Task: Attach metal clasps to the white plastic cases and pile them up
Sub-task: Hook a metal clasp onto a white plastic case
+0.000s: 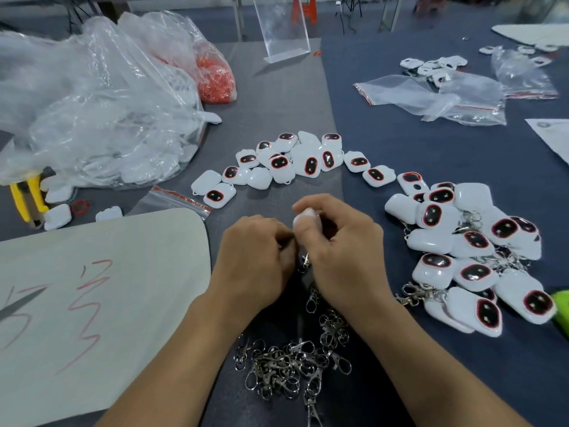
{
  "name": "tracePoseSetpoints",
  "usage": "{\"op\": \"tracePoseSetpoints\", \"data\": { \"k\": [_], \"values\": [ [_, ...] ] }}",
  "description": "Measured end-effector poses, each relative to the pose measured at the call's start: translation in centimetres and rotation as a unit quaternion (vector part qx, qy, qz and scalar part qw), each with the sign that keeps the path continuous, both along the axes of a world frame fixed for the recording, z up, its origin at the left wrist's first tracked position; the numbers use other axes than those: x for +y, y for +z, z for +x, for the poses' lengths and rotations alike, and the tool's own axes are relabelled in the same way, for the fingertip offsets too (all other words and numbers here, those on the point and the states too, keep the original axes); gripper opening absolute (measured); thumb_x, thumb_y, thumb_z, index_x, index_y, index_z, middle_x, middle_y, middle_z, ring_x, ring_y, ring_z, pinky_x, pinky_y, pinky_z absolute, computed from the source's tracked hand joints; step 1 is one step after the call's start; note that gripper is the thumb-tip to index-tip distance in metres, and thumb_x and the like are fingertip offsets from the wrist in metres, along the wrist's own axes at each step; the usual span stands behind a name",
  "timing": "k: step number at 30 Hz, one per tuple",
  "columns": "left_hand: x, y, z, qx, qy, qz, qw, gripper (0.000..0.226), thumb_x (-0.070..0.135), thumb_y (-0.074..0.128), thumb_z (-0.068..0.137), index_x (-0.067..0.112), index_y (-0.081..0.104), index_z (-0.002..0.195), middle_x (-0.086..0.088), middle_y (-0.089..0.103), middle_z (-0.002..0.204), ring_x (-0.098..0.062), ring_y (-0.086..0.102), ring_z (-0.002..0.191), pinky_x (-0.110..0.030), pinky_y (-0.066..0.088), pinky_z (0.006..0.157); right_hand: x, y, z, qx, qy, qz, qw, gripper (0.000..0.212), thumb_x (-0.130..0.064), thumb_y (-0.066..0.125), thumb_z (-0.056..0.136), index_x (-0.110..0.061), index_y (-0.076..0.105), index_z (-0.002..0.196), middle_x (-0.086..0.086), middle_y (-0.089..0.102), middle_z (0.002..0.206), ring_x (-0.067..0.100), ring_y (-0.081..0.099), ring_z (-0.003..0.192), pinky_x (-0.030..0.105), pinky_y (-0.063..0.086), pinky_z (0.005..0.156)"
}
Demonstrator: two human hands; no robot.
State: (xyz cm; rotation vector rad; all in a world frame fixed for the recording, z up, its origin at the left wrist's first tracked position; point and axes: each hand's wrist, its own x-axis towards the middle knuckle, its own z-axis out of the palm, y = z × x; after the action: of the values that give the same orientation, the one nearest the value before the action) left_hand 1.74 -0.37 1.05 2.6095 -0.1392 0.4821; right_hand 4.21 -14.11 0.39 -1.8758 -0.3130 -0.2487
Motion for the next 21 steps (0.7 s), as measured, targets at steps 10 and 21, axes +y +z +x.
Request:
{"op": "tracePoseSetpoints", "data": {
  "k": [10, 21],
  "values": [
    [0.6, -0.2, 1.0, 0.049, 0.038, -0.377, 0.924, 0.024, 0.011, 0.089, 0.071, 0.032, 0.081, 0.079, 0.0, 0.075, 0.069, -0.015, 0.062, 0.063, -0.029, 0.049, 0.062, -2.1, 1.6, 2.5, 0.289, 0.013, 0.205, 0.935, 0.022, -0.002, 0.054, 0.091, -0.009, 0.074, 0.084, 0.014, 0.068, 0.065, 0.016, 0.045, 0.038, 0.02, 0.034, 0.038],
    [0.6, -0.5, 1.0, 0.016, -0.015, -0.281, 0.959, 0.026, 0.008, 0.079, 0.083, 0.034, 0.08, 0.087, 0.019, 0.073, 0.08, -0.001, 0.064, 0.076, -0.015, 0.046, 0.074, -2.6, 1.8, 3.3, 0.376, 0.005, 0.248, 0.893, 0.028, -0.021, 0.068, 0.094, -0.002, 0.07, 0.073, 0.005, 0.05, 0.048, 0.011, 0.03, 0.031, 0.019, 0.022, 0.033]
  ]
}}
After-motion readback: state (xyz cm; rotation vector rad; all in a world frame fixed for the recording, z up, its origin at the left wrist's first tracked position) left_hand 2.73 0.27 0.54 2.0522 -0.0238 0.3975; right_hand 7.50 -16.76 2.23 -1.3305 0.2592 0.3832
